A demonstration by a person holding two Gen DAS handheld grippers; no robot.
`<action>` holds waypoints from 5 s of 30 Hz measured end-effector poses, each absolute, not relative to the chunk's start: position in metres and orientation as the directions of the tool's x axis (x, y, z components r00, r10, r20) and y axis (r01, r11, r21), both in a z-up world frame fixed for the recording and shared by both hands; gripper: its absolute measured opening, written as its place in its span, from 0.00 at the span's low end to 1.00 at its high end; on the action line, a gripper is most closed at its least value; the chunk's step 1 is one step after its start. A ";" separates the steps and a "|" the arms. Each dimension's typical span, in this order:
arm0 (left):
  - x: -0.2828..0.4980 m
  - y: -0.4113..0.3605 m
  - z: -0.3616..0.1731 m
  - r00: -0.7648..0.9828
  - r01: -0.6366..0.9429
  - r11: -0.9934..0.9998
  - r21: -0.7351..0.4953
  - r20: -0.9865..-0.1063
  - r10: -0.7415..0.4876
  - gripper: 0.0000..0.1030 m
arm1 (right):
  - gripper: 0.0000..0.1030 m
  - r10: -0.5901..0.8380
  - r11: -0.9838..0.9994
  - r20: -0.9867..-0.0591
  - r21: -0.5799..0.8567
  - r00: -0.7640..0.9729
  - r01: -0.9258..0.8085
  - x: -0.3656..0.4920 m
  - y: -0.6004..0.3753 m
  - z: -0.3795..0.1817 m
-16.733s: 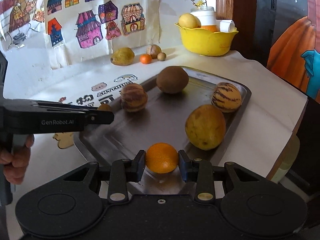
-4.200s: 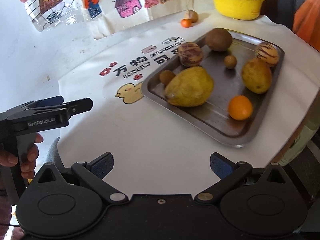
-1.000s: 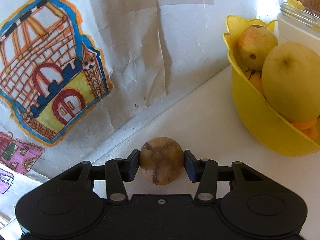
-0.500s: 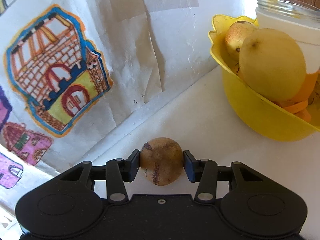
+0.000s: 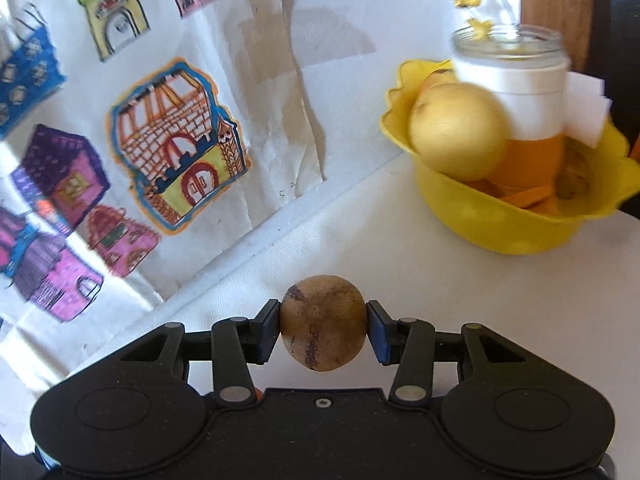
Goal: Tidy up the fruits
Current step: 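Carry the walnut-like fruit in the right tool while the left tool carries the orange to the tray, then lower and open the right tool releasing the walnut fruit while the left tool releases the orange, then withdraw both open tools back from the tray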
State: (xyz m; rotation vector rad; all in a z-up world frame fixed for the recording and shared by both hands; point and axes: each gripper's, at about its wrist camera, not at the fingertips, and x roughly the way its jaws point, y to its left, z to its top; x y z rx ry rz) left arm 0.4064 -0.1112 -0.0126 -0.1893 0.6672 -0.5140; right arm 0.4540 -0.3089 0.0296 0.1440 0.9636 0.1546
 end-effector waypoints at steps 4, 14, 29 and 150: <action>0.387 -0.119 0.000 0.666 0.412 0.854 -0.318 -0.534 -0.520 0.31 | 0.46 0.191 0.979 -0.796 0.195 0.574 -0.055 0.440 -0.328 0.046; 0.337 -0.157 0.017 0.651 0.463 0.833 -0.302 -0.522 -0.551 0.31 | 0.46 0.178 0.983 -0.780 0.173 0.599 -0.067 0.385 -0.368 0.075; 0.262 -0.191 0.016 0.603 0.563 0.795 -0.227 -0.545 -0.583 0.31 | 0.46 0.195 0.981 -0.789 0.151 0.582 -0.124 0.300 -0.392 0.068; 0.213 -0.151 0.036 0.719 0.367 0.916 -0.163 -0.575 -0.390 0.98 | 0.85 0.062 0.998 -0.718 0.045 0.693 -0.042 0.255 -0.390 0.077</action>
